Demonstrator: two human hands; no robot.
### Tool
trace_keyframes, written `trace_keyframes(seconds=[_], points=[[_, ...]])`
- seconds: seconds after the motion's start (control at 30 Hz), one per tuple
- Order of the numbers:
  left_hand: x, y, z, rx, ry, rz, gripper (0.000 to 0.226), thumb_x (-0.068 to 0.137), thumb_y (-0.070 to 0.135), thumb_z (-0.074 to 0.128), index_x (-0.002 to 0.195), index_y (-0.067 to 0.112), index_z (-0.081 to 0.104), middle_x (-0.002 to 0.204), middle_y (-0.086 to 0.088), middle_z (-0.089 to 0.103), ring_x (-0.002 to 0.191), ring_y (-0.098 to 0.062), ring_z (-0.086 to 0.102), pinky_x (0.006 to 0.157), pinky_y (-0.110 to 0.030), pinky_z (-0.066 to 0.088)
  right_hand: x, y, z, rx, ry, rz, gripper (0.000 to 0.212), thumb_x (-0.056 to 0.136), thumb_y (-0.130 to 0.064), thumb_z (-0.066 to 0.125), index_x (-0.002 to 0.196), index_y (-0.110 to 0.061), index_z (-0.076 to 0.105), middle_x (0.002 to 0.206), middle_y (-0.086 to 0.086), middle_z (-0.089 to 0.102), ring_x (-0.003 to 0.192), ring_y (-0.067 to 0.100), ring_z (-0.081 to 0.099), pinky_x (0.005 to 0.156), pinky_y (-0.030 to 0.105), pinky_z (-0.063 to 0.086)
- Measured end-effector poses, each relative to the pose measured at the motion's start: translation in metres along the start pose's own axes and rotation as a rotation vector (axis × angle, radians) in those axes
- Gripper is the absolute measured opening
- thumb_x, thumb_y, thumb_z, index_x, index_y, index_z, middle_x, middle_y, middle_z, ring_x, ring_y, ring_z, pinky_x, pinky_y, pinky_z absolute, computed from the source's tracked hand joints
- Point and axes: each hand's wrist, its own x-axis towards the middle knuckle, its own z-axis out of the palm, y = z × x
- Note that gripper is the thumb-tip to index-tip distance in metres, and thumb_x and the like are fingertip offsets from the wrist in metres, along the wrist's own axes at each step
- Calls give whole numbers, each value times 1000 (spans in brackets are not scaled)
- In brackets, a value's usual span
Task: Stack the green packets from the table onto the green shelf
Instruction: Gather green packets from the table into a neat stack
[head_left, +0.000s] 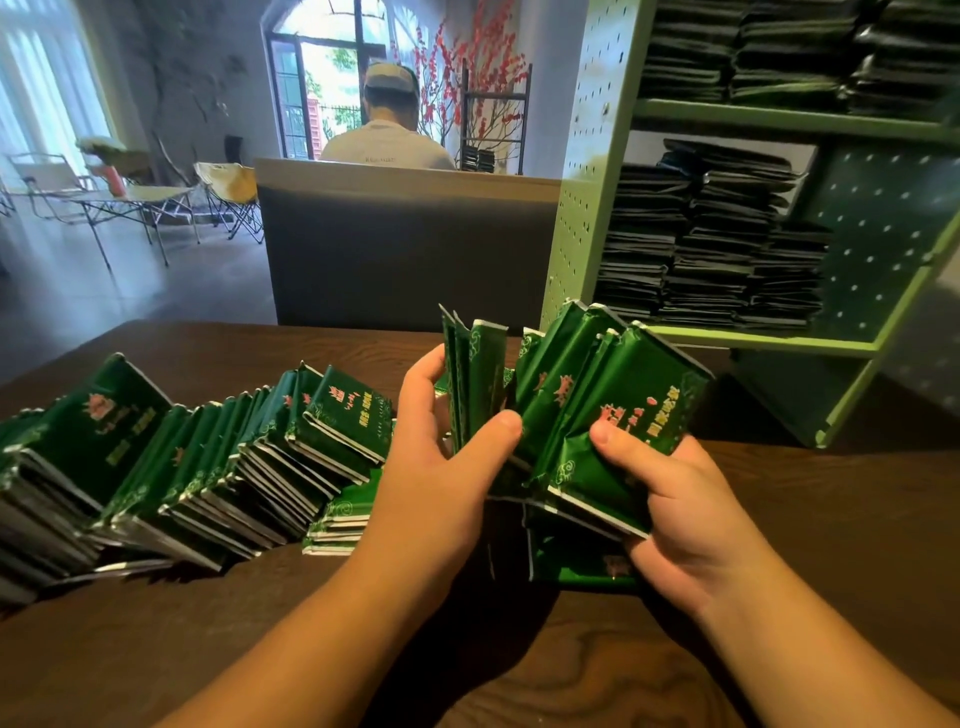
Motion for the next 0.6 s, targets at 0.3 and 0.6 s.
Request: trace_keyframes(seconds=[0.3,0.6], points=[[2,2,-3,-165,-5,-82,54,74,-1,65,122,24,60,108,-19,72,95,-37,73,73,-46,62,2,5,2,118,-54,142,50,72,-6,68,122,-4,66,113,26,72,101,42,72,78,57,61],[6,1,-6,-42,175,-62,58,88,-12,60,126,31,56,108,-8,73,92,-27,75,76,-49,63,6,-1,-10,370,-104,224,84,31,-13,103,110,-3,78,124,25,69,111,43,68,80,62,58]])
